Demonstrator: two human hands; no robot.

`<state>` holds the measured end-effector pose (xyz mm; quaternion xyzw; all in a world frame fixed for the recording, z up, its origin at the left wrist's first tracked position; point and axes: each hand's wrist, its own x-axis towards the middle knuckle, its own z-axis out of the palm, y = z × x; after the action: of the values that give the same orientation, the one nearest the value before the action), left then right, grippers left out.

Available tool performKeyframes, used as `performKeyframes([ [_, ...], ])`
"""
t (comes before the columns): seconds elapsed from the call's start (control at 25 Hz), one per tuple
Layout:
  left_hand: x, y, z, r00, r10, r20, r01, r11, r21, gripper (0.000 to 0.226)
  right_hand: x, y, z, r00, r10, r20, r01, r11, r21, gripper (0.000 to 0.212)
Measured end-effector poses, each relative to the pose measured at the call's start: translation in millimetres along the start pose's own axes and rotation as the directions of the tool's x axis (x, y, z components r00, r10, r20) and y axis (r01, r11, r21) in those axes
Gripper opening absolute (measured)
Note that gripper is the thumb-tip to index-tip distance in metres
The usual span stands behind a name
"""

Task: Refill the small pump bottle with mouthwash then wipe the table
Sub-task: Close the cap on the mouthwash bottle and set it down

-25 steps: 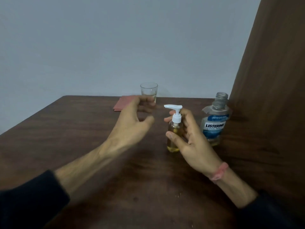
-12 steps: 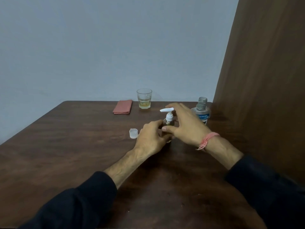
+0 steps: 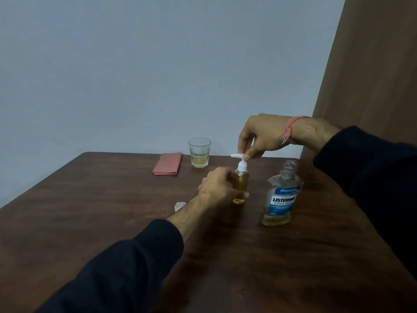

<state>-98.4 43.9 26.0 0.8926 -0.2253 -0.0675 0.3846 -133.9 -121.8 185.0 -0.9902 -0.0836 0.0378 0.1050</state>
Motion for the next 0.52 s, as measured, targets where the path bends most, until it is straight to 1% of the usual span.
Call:
performKeyframes([
  [0.08, 27, 2, 6, 1.0, -0.014, -0.01, 0.014, 1.0, -0.004, 0.058, 18, 21, -2, 1.0, 0.002, -0.009, -0.002, 1.0, 0.016, 0.013],
  [0.16, 55, 2, 13, 0.999, -0.022, -0.037, 0.022, 1.0, 0.008, 0.057, 34, 43, -4, 0.999, 0.015, -0.032, -0.013, 0.997, 0.07, 0.014],
  [0.24, 80, 2, 18, 0.997, -0.013, -0.08, 0.017, 0.999, 0.044, 0.054, 46, 62, -2, 0.996, 0.022, -0.084, -0.011, 0.991, 0.135, 0.013],
  [0.32, 105, 4, 24, 0.993, -0.018, -0.12, 0.027, 0.997, 0.071, 0.053, 61, 85, 6, 0.983, 0.038, -0.178, 0.0, 0.978, 0.208, 0.013],
  [0.4, 126, 5, 28, 0.986, -0.036, -0.16, 0.049, 0.996, 0.075, 0.054, 77, 104, 19, 0.954, 0.069, -0.292, 0.025, 0.952, 0.306, 0.016],
  [0.52, 149, 4, 34, 0.976, -0.071, -0.205, 0.078, 0.997, 0.027, 0.049, 100, 125, 40, 0.903, 0.158, -0.398, 0.063, 0.87, 0.489, 0.02],
])
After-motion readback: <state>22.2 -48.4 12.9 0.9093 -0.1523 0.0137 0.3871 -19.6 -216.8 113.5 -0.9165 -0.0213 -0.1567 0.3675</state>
